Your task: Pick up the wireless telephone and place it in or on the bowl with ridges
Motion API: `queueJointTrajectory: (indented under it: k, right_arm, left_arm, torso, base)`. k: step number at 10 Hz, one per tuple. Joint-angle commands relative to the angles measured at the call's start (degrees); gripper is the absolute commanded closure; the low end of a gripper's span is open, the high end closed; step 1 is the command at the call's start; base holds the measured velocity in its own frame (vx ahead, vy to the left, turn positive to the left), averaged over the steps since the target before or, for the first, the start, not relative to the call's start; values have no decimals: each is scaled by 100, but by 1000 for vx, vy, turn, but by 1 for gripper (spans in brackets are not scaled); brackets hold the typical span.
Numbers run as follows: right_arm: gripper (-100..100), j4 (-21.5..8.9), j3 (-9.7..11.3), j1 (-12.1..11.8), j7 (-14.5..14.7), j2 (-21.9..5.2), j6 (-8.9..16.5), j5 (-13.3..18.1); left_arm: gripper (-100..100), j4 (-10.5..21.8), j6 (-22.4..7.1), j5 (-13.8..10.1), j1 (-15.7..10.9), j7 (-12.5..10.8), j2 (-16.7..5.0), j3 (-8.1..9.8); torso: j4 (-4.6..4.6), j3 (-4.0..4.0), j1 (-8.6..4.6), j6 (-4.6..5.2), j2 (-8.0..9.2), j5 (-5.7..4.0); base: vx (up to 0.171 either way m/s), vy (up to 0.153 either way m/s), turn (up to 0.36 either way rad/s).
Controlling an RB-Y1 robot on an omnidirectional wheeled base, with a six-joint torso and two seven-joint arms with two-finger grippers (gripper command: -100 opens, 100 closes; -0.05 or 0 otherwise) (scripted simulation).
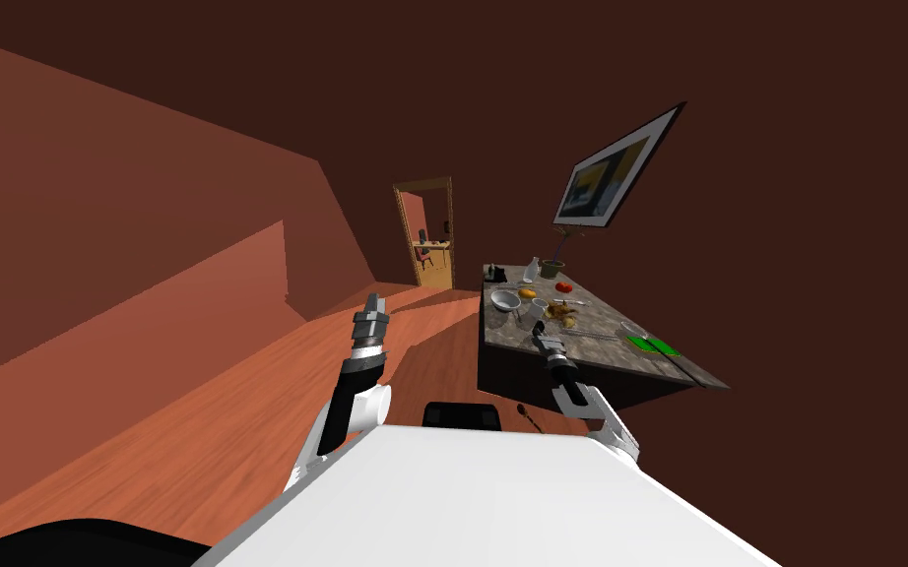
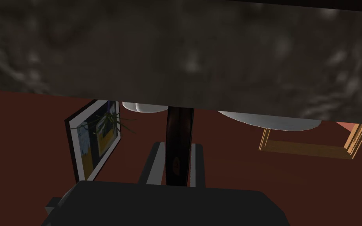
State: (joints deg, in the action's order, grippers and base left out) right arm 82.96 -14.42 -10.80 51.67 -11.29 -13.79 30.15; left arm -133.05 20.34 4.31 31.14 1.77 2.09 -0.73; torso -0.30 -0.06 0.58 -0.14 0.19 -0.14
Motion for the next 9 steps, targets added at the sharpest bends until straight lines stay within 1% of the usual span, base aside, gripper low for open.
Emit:
queueJointTrajectory:
  k: [1, 3, 4, 5, 6, 8, 9]
  right_arm:
    - [100, 67, 54, 17, 30, -69, 176, -10]
    - [100, 129, 108, 49, 54, -135, 358, -19]
    - [100, 183, 153, 89, 68, -186, 519, -24]
    - [100, 206, 172, 113, 70, -206, 592, -25]
    - [100, 242, 201, 170, 60, -237, 726, -24]
    - [100, 282, 229, 327, -16, -287, 978, -14]
    - [100, 286, 229, 379, -50, -301, 1045, -9]
  left_arm:
    - [0, 0, 0, 0, 0, 0, 0, 0]
    - [0, 0, 0, 0, 0, 0, 0, 0]
    - [0, 0, 0, 0, 0, 0, 0, 0]
    - [0, 0, 0, 0, 0, 0, 0, 0]
    - [0, 0, 0, 0, 0, 0, 0, 0]
    - [0, 0, 0, 0, 0, 0, -1, 0]
    - [0, 0, 0, 0, 1, 0, -1, 1]
  torso:
    - [0, 0, 0, 0, 0, 0]
    - [0, -1, -3, 0, -2, 0]
    - [0, -3, -7, 0, -5, 0]
    - [-1, -4, -2, -2, -7, 1]
    - [-1, -4, -1, -1, -9, 1]
    - [-1, -11, -17, -4, -23, -1]
    - [-2, -16, -24, -4, -31, -3]
  base:
    - [-53, 102, 16]
    - [-49, 89, 14]
    - [-42, 99, 35]
    - [-39, 97, 34]
    - [-24, 75, 43]
    - [4, 42, 82]
    - [24, 16, 87]
